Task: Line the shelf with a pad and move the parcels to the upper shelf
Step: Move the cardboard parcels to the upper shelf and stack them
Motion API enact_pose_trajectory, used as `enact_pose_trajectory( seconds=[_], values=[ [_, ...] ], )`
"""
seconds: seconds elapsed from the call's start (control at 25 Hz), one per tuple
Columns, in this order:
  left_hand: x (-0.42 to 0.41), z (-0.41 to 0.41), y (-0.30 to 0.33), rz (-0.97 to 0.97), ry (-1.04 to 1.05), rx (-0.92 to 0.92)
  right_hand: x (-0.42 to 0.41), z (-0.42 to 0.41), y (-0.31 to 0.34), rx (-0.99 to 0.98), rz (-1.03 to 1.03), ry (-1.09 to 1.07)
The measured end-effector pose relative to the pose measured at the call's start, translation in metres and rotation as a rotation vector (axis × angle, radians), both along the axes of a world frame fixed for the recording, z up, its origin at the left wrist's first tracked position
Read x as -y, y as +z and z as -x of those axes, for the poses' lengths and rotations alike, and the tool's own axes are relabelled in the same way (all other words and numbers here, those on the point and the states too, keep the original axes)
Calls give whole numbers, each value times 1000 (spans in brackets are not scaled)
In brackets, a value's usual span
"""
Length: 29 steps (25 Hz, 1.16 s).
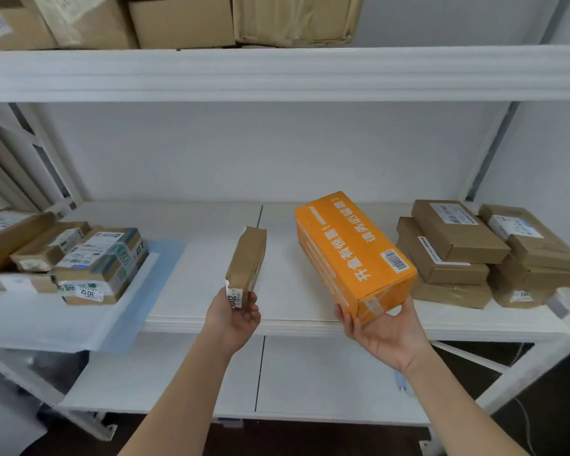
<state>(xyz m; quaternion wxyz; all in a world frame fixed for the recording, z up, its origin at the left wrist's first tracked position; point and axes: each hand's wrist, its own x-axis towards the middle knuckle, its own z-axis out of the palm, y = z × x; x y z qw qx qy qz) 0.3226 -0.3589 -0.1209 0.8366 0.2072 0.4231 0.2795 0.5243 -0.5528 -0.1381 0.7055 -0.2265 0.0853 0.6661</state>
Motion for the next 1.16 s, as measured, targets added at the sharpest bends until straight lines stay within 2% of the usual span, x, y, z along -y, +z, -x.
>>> enact_pose_trajectory(
  seconds=[0.28,0.52,0.76,1.16],
  values=[
    [29,9,11,5,-94,49,26,25,1,64,-110,31],
    [54,32,31,-31,-49,103,43,40,25,212,-134,76],
    [104,45,68,-104,91,322,95,49,67,367,-134,4],
    [194,57,150,-272,130,559,202,43,147,679,-301,-165]
  ],
)
